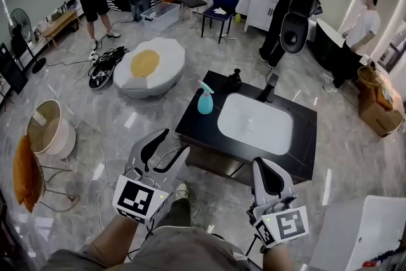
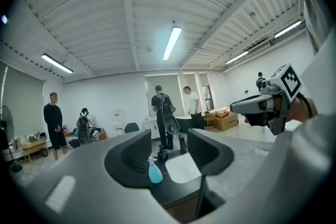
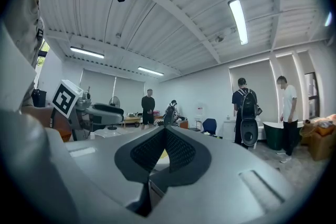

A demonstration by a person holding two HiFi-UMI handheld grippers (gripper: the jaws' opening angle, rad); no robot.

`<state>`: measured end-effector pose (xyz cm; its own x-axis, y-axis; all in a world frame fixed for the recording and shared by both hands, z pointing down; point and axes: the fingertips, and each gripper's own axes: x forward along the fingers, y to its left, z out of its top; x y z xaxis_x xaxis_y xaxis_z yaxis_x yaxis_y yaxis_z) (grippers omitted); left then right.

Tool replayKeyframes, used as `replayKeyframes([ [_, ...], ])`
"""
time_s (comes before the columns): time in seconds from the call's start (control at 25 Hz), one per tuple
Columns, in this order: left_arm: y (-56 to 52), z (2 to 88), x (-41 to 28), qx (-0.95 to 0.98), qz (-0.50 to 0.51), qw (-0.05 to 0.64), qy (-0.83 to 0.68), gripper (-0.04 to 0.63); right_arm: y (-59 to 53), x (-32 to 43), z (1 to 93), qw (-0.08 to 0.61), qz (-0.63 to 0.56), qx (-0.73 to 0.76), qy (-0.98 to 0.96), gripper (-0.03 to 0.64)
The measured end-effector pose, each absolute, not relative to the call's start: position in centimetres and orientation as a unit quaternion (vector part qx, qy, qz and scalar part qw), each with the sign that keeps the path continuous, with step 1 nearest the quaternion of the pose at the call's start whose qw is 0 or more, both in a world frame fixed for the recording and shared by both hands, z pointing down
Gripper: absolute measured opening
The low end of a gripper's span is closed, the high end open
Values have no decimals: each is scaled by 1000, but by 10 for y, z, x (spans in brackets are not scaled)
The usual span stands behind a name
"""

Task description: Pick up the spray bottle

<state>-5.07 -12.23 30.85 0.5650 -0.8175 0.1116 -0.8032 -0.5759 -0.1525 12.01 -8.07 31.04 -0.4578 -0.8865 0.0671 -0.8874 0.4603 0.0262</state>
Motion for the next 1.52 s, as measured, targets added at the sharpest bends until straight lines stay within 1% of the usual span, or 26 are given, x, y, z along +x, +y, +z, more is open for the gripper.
replayKeyframes([
  [0.24, -198, 317, -47, -897, -91, 50, 430, 207, -150, 117, 318, 44, 17, 537, -842, 26],
  [0.72, -338, 394, -42, -922, -135, 2, 363, 207, -293, 100, 359, 75, 63, 579, -810, 26],
  [0.96, -380, 435, -29, -929, -157, -7, 336, 213, -336, 102, 393, 93, 87, 594, -795, 26],
  [1.2, -400, 474, -25, -927, -189, -28, 322, 213, -358, 104, 424, 120, 111, 602, -782, 26],
  [1.52, -415, 529, -8, -918, -223, -79, 317, 213, -372, 114, 472, 151, 153, 593, -776, 26],
])
